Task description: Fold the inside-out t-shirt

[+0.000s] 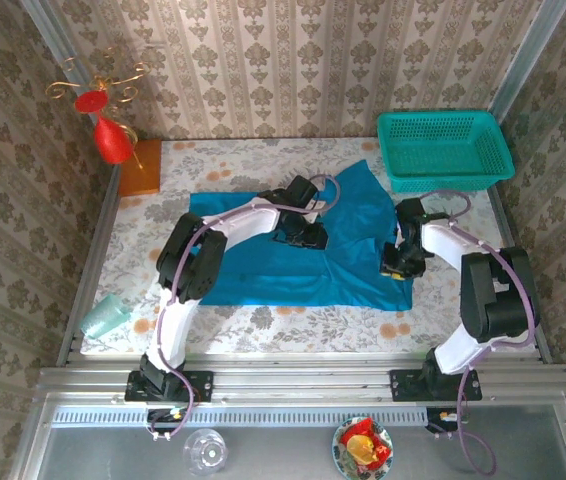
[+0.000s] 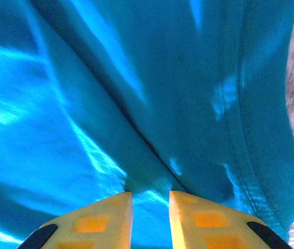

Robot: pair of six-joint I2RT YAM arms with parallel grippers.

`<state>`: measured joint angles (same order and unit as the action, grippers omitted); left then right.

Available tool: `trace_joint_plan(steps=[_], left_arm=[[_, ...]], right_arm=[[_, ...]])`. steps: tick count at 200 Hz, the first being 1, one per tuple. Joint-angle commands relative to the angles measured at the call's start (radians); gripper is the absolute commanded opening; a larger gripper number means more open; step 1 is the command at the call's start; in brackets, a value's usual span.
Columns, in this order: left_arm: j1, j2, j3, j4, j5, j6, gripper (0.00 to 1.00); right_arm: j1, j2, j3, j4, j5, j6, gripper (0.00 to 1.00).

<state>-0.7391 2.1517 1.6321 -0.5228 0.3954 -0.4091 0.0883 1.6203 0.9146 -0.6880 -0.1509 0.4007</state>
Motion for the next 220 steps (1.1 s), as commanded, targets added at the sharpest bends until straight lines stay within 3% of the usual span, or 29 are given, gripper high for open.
trace_joint_plan(steps=[1,31,67,117,126,151,171,197,220], left_arm=[[-0.001,-0.058,0.029,-0.042,-0.024,0.026,0.24],[0.014,-0.136,-0.047,-0.033,-0.071,0.013,0.24],[0.092,-0.307,-0.228,-0.026,-0.125,-0.025,0.24],[0.275,-0.611,-0.545,-0.139,-0.216,-0.062,0.25],[0.345,-0.663,-0.612,-0.153,-0.211,-0.066,0.25],[0.457,-0.777,-0.748,-0.176,-0.193,-0.067,0.25],[0.509,-0.818,-0.832,-0.156,-0.170,-0.065,0.25],[0.541,-0.770,-0.885,-0.120,-0.135,-0.064,0.23],[0.570,-0.727,-0.931,-0.101,-0.145,-0.101,0.21]], right_arm=[[-0.012,0.009,-0.043,-0.008,0.052,0.042,0.24],[-0.021,0.024,-0.063,-0.042,0.168,0.076,0.19],[-0.025,0.000,-0.053,-0.081,0.233,0.086,0.18],[-0.020,-0.070,0.002,-0.187,0.295,0.097,0.24],[-0.012,-0.094,0.014,-0.208,0.286,0.103,0.26],[0.029,-0.162,0.030,-0.246,0.218,0.118,0.34],[0.034,-0.222,-0.025,-0.176,0.052,0.142,0.37],[0.028,-0.259,-0.146,-0.007,-0.191,0.204,0.41],[0.005,-0.250,-0.230,0.085,-0.240,0.253,0.42]])
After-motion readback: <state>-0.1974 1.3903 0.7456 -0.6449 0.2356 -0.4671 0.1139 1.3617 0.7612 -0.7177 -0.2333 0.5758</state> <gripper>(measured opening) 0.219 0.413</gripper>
